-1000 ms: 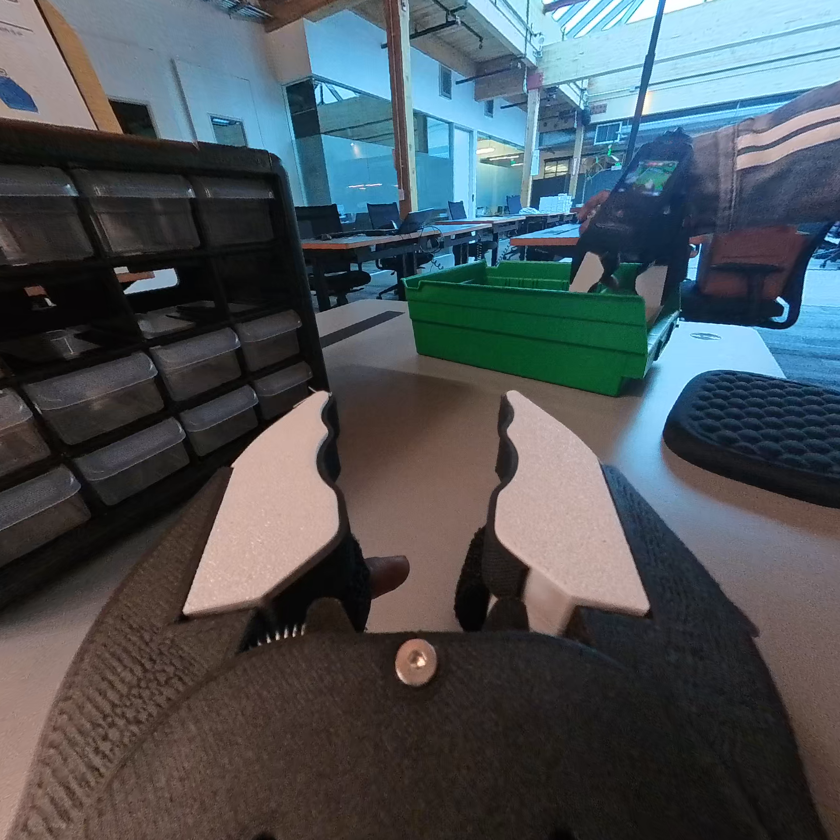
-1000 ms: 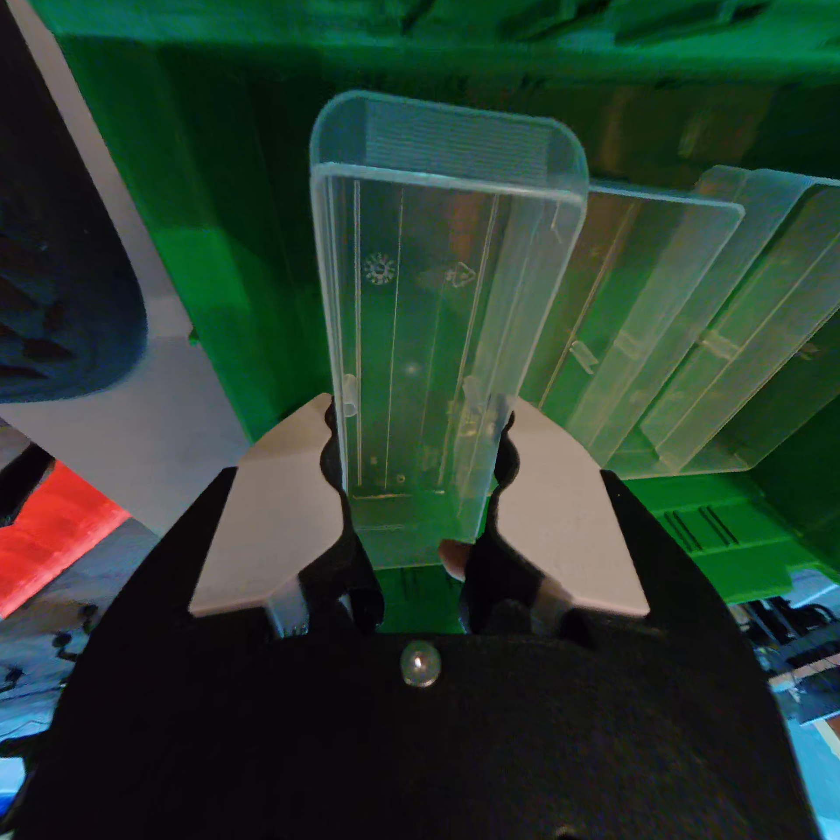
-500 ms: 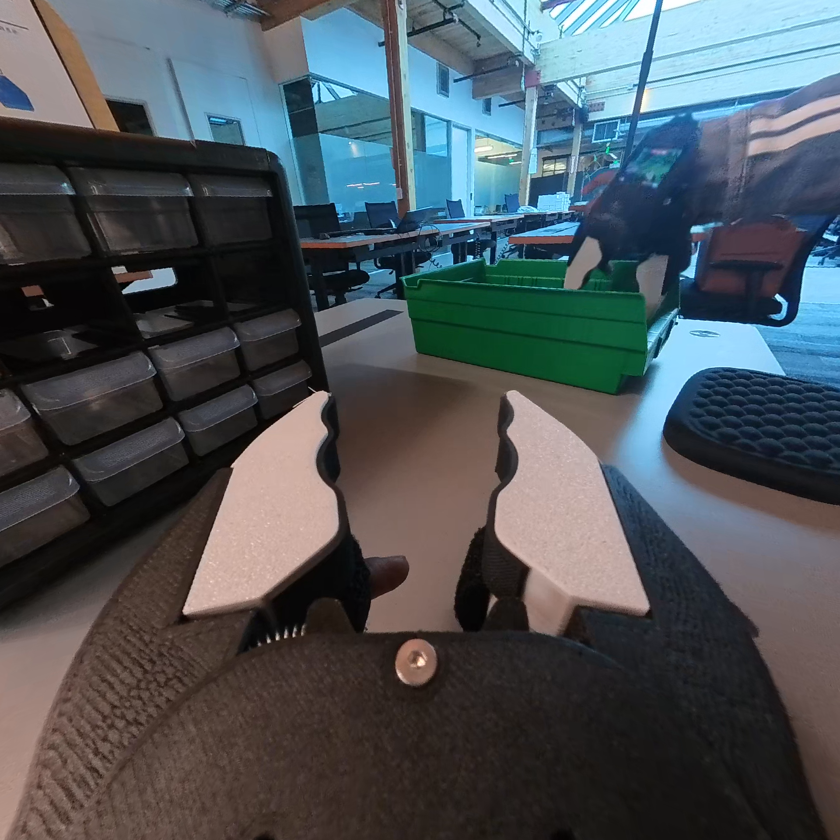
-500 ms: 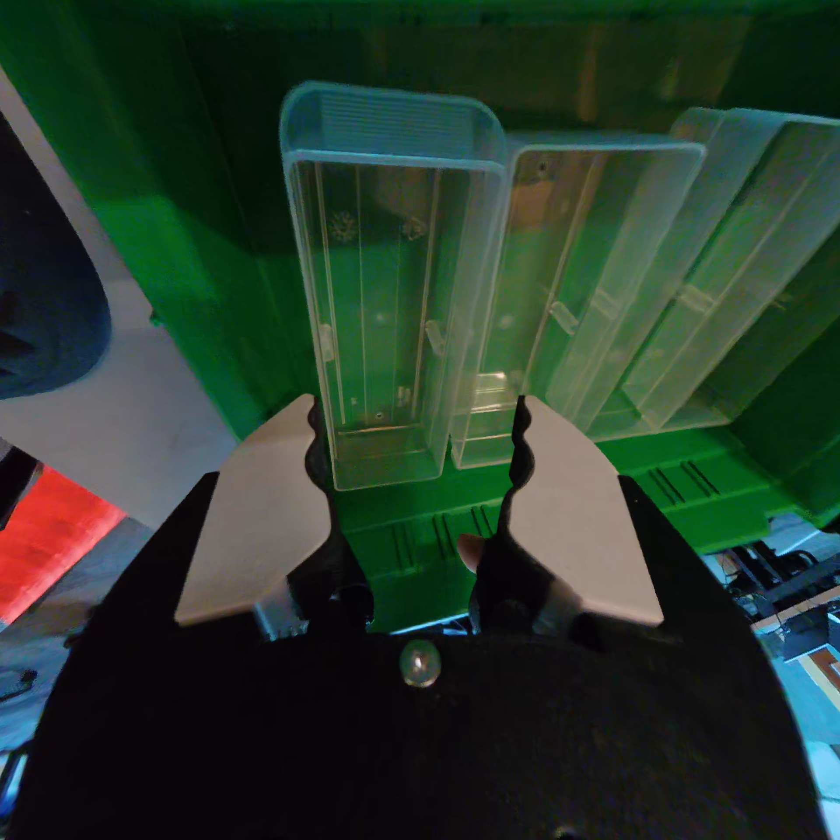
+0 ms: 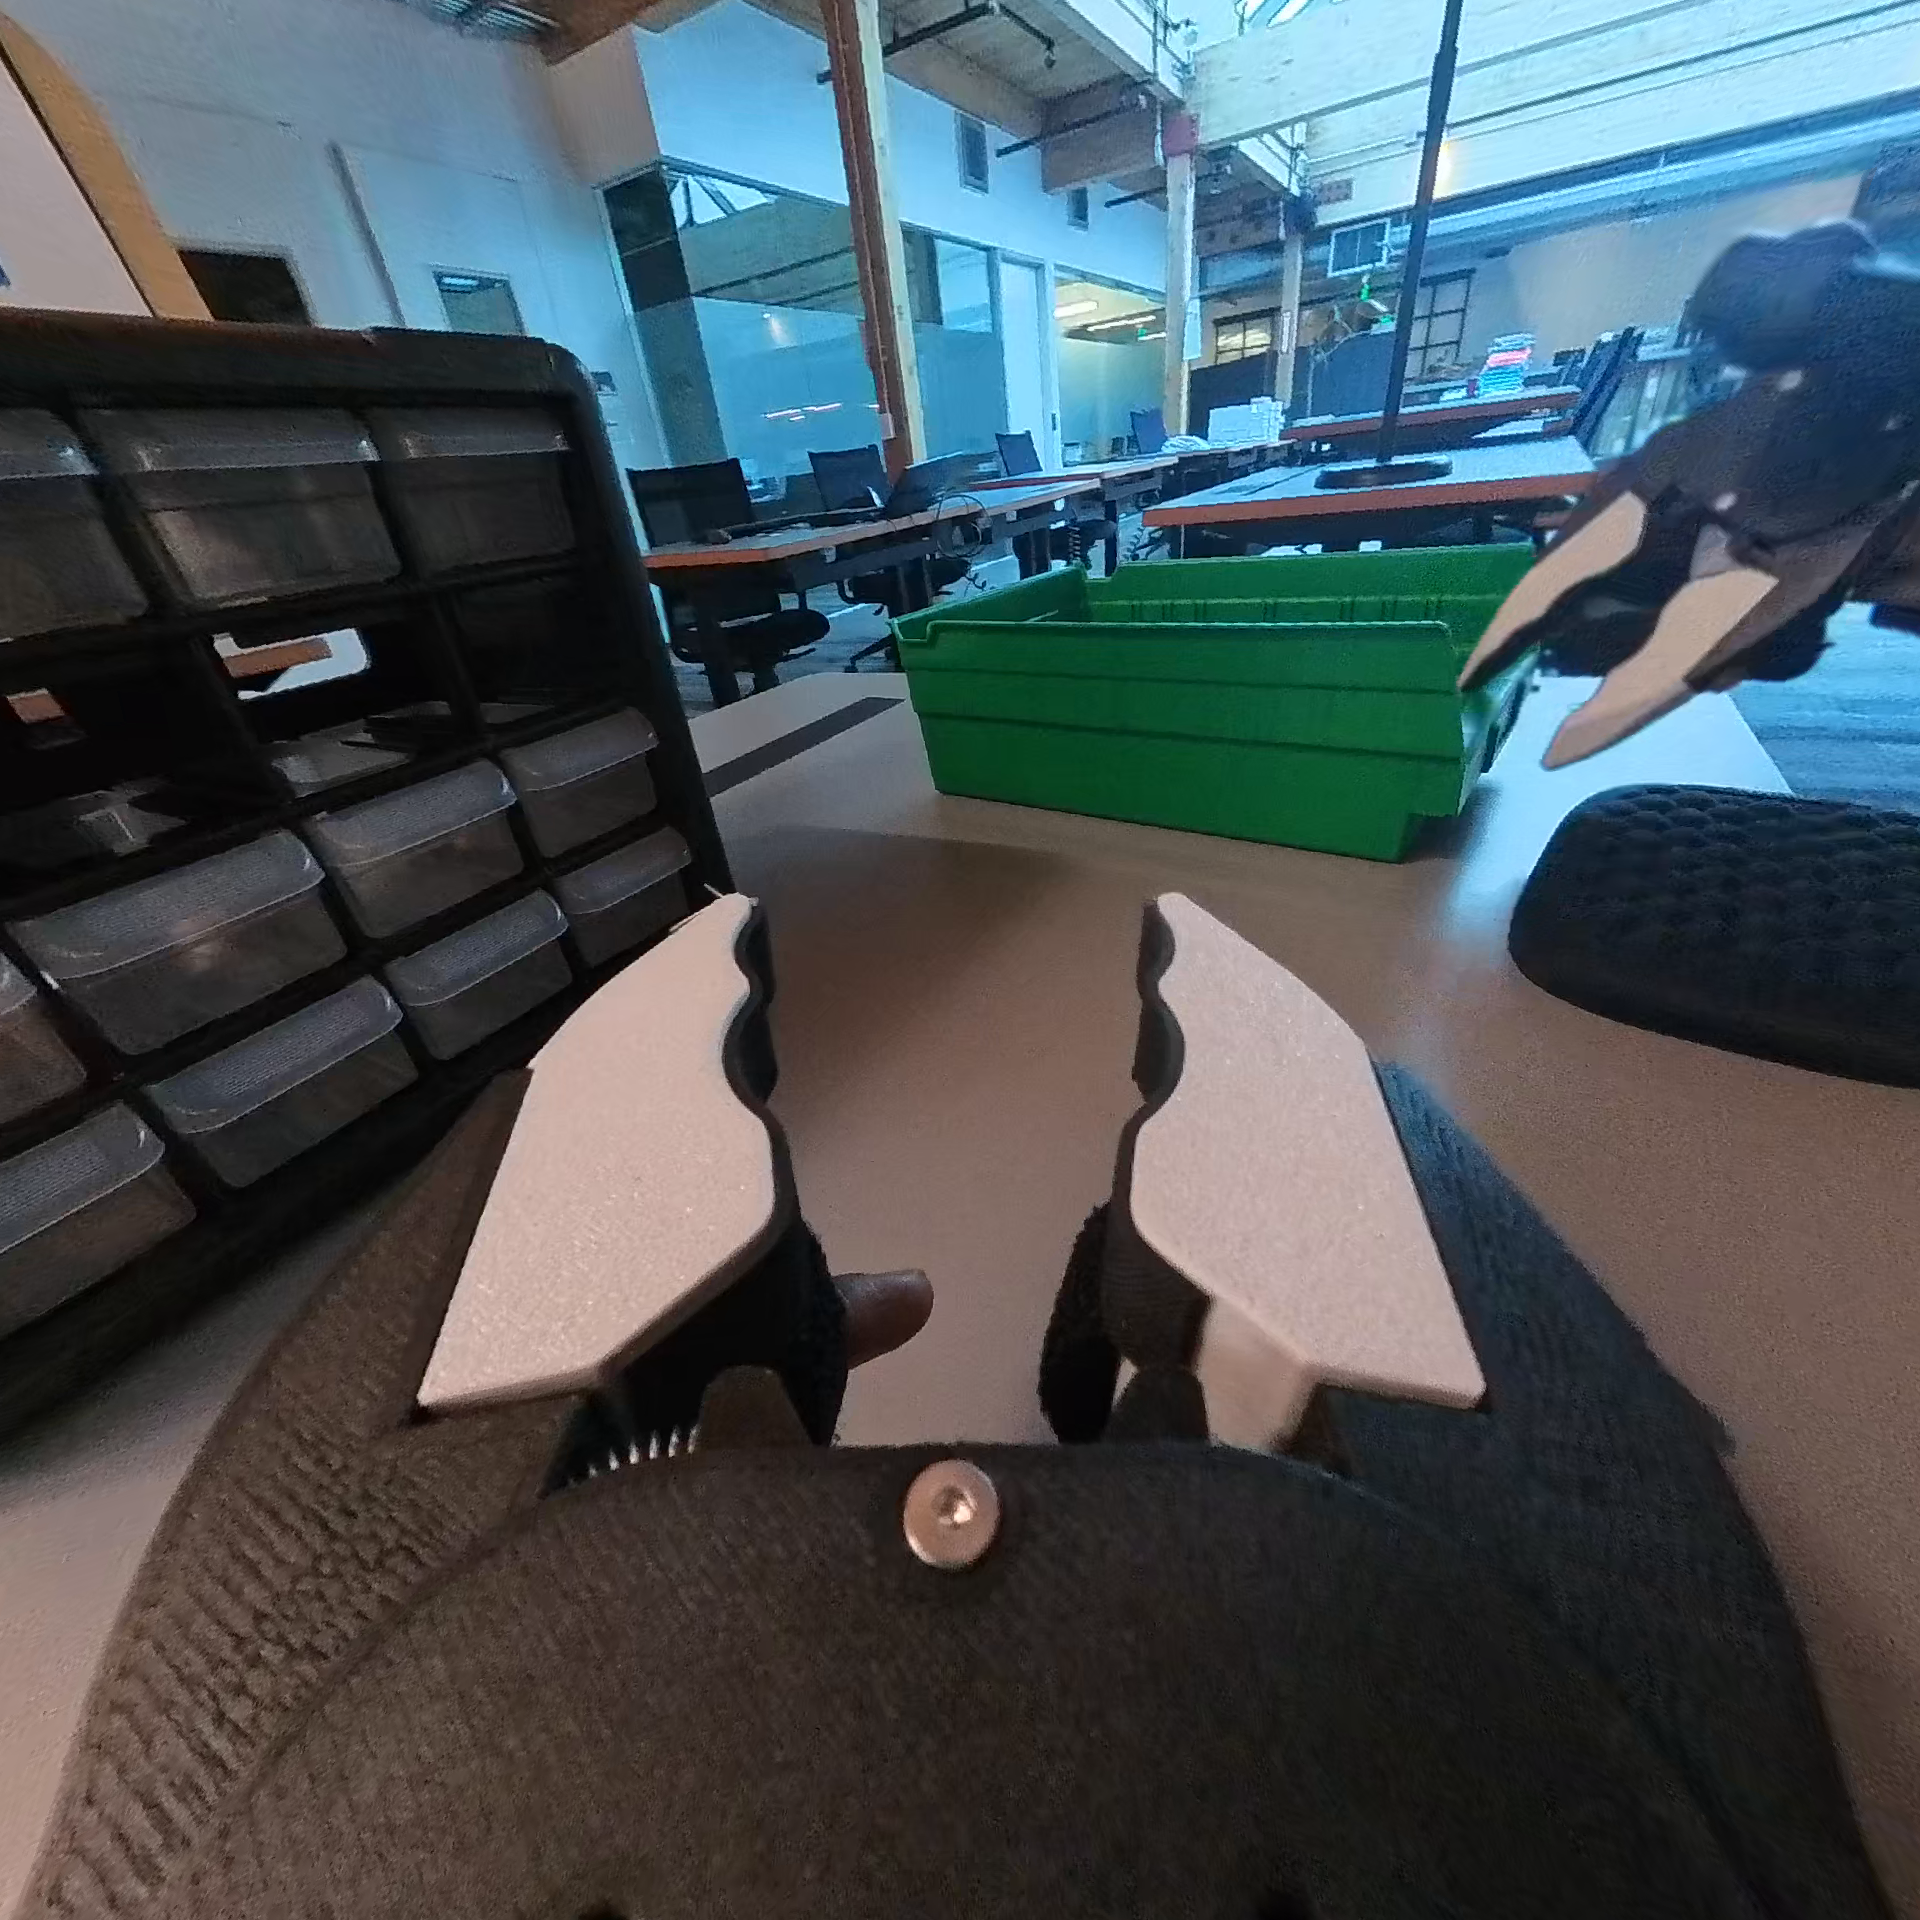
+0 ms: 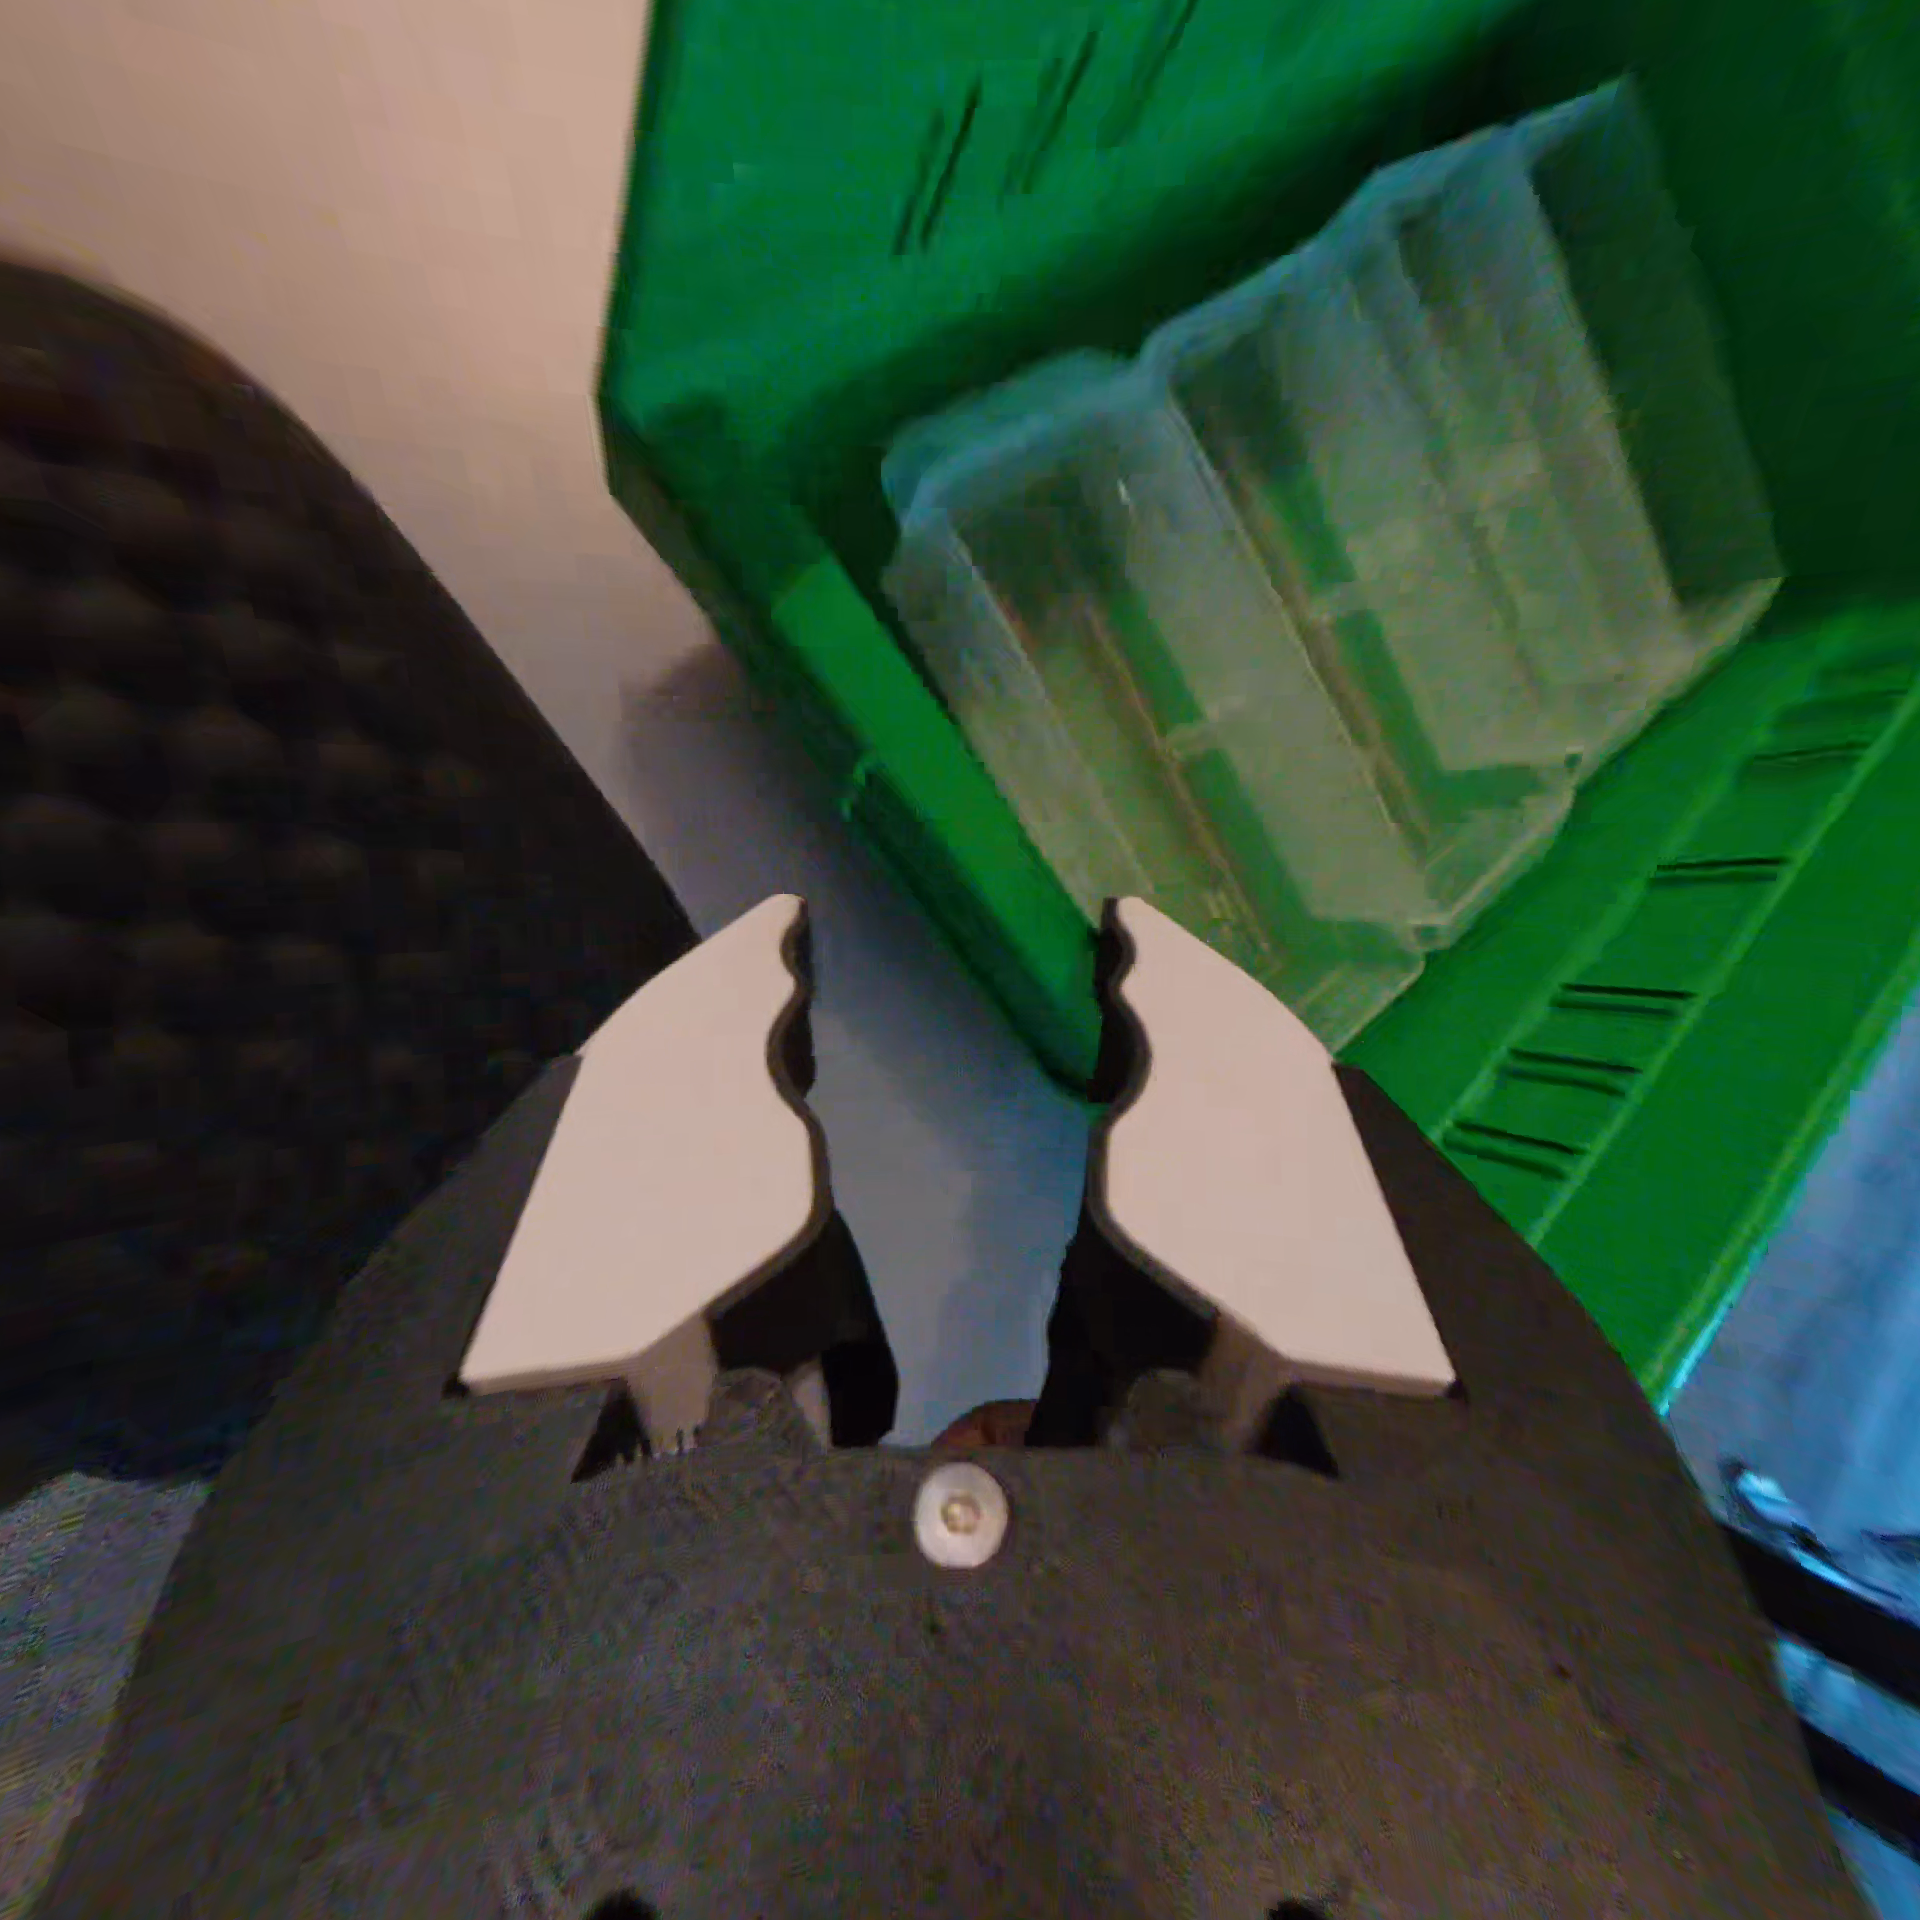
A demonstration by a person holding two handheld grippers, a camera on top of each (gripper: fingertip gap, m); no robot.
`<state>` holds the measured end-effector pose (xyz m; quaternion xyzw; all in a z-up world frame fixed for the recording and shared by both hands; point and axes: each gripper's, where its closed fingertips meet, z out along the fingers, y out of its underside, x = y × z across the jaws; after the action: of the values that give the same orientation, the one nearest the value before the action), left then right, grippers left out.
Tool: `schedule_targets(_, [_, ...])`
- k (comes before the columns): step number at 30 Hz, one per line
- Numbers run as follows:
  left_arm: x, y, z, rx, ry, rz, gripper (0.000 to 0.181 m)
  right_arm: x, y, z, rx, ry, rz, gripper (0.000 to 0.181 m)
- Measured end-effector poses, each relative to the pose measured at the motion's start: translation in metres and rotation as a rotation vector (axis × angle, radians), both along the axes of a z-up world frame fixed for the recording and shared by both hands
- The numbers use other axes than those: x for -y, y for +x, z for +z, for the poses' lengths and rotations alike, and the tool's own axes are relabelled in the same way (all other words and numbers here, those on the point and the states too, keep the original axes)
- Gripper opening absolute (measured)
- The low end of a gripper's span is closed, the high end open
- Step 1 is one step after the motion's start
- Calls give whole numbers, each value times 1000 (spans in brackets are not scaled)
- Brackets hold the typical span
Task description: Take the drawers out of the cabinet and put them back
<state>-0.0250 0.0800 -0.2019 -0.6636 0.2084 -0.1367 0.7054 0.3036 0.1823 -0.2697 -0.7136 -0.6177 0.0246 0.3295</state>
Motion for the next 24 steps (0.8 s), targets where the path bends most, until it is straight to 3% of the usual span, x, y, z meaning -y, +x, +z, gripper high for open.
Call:
schedule_targets(1, [0,1,0,-4,0,-2,68,-4,3,-4,23,50,8,59])
schedule_targets(7, [0,2,-1,-27,6,-8,68,-23,1,-18,259,240,125,39])
schedule_targets(12, [9,6,12,-95,23,-19,68,-17,-48,-16,160,442,283,33])
schedule_targets(18, [60,18,53,-253,39,-74,68,-9,-79,-17,110,379,274,32])
schedule_targets(21, [86,3,68,-371,80,15,68,-7,-84,-18,125,364,245,31])
schedule_targets(24, [107,-16,75,-359,105,116,68,-3,-94,-18,138,353,213,31])
